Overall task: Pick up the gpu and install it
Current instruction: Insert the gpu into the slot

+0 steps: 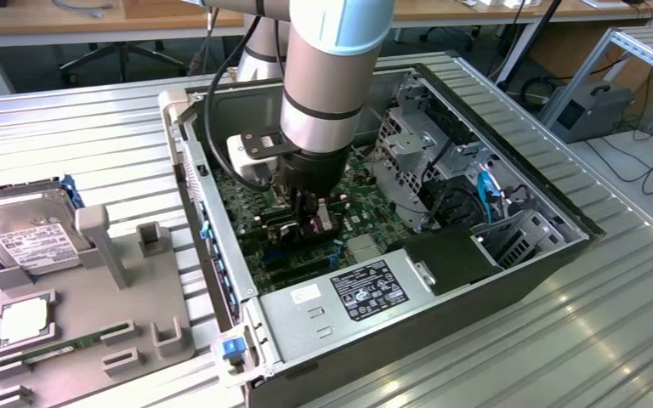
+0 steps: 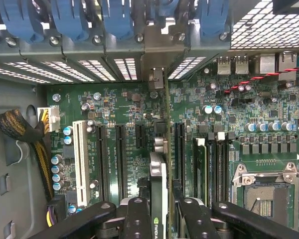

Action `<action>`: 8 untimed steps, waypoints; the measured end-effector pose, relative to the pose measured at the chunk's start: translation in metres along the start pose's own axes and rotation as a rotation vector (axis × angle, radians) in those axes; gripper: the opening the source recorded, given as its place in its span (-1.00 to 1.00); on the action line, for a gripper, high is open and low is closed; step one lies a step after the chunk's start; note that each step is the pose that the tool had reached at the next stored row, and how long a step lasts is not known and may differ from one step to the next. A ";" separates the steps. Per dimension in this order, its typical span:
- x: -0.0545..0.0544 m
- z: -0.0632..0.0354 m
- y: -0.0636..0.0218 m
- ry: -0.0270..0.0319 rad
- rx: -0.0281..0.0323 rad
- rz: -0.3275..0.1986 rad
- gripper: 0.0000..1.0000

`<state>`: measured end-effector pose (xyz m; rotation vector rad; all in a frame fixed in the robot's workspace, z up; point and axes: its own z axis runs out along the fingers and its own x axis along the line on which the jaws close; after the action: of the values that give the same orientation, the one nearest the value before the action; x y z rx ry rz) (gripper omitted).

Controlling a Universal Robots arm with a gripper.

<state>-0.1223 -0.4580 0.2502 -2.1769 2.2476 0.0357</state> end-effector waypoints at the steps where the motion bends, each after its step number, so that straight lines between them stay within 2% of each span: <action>1: 0.000 0.0000 0.0000 0.0001 0.0000 0.000 -0.47; 8: 0.000 0.0000 0.0000 0.0001 -0.0001 0.000 -0.47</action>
<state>-0.1223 -0.4580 0.2502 -2.1770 2.2477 0.0357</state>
